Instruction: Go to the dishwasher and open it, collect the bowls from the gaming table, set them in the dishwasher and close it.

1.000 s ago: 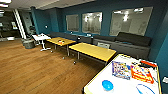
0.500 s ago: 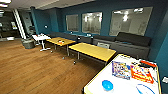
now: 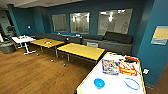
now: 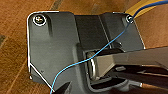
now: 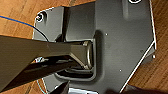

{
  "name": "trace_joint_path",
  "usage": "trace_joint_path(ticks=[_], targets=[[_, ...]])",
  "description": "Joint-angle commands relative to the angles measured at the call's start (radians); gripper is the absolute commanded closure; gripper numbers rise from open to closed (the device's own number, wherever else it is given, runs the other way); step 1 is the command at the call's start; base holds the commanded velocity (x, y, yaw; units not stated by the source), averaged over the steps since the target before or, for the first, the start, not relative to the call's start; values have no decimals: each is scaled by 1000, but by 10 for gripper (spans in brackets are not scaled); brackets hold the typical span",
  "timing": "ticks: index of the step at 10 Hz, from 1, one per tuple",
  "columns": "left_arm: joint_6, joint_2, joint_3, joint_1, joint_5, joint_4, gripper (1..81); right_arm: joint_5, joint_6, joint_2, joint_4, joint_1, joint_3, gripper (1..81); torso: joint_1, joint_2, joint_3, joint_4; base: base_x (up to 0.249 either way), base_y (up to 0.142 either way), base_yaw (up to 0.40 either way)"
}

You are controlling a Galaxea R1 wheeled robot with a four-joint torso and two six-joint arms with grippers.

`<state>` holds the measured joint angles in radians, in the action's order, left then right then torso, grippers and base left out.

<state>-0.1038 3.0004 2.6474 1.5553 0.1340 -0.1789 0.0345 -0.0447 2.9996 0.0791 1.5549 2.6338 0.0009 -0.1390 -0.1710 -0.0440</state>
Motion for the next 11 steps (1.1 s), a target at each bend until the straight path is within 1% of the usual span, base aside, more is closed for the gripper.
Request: trace_joint_path(ticks=[1, 11], targets=[[4, 5, -3, -34, -47, -11, 10, -50, 5, -2, 2, -46, -5, 10, 0, 0, 0, 0, 0, 0, -387], [4, 5, -1, -34, -47, -11, 10, -50, 3, 0, 4, -48, -5, 10, 0, 0, 0, 0, 0, 0, -377]])
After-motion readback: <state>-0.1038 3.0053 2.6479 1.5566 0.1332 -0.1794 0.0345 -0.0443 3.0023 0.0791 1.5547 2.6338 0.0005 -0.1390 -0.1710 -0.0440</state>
